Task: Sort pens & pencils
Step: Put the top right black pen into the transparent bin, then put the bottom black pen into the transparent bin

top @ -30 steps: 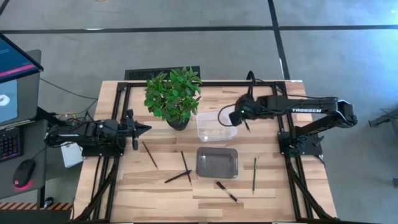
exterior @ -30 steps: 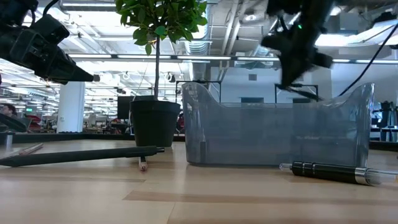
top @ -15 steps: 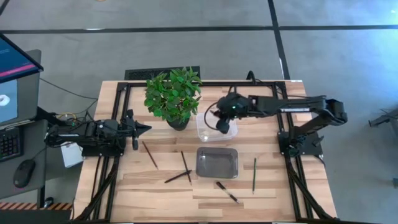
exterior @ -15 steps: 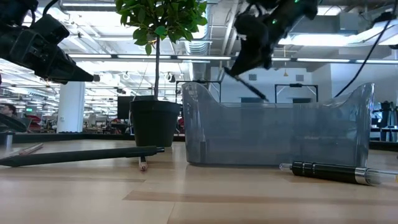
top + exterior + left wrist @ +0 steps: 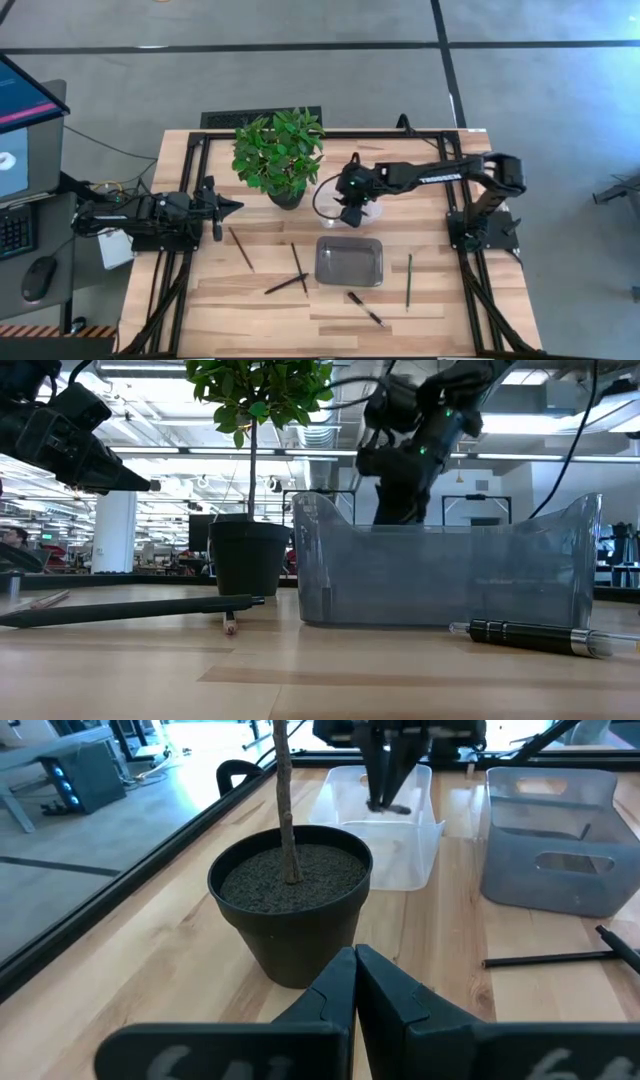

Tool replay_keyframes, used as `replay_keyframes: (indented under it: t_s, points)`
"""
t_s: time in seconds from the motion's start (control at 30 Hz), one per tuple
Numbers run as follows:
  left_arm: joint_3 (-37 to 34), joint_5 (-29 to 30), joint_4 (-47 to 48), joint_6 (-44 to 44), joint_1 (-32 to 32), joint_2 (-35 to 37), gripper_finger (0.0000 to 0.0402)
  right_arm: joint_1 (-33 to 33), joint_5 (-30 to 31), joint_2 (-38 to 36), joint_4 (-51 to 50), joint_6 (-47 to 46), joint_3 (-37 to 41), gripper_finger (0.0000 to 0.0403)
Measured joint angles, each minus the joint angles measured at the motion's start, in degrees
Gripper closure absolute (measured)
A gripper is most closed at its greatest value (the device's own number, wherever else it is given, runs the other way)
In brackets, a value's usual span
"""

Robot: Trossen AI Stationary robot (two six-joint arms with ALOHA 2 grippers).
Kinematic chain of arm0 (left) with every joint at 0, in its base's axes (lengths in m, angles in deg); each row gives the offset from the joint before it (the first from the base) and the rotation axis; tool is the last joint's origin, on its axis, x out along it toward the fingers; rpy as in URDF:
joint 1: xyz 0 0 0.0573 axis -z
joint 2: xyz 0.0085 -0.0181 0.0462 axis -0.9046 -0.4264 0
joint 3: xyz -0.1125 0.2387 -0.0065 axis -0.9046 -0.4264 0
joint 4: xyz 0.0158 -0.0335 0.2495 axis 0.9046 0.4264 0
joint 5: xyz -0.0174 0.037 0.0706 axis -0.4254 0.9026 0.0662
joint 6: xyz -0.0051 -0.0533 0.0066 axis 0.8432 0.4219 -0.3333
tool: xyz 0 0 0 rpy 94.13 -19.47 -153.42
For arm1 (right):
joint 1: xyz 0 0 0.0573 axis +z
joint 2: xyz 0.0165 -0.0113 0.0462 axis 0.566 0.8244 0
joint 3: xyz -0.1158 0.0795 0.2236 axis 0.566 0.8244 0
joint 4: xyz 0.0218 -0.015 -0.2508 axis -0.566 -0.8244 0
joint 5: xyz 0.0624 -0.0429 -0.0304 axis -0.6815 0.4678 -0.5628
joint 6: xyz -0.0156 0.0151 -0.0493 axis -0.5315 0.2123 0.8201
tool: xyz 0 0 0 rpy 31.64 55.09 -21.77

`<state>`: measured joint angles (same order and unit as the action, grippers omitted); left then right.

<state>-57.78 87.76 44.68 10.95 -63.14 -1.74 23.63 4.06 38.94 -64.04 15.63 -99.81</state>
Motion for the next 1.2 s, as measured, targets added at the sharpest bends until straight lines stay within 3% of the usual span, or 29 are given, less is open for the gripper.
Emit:
replay_keyframes:
  t_s: [0.73,1.03,1.2]
  points:
    - [0.0,0.0,0.0,0.0,0.0,0.0,0.0401,-1.3,0.1,1.4,-0.9,-1.5,0.0,0.0333]
    - [0.0,0.0,0.0,0.0,0.0,0.0,0.0401,-1.3,0.1,1.4,-1.3,-2.1,-0.1,0.0271]
    - [0.0,0.0,0.0,0.0,0.0,0.0,0.0401,-0.7,0.2,0.3,-8.6,-4.3,-5.0,0.0245]
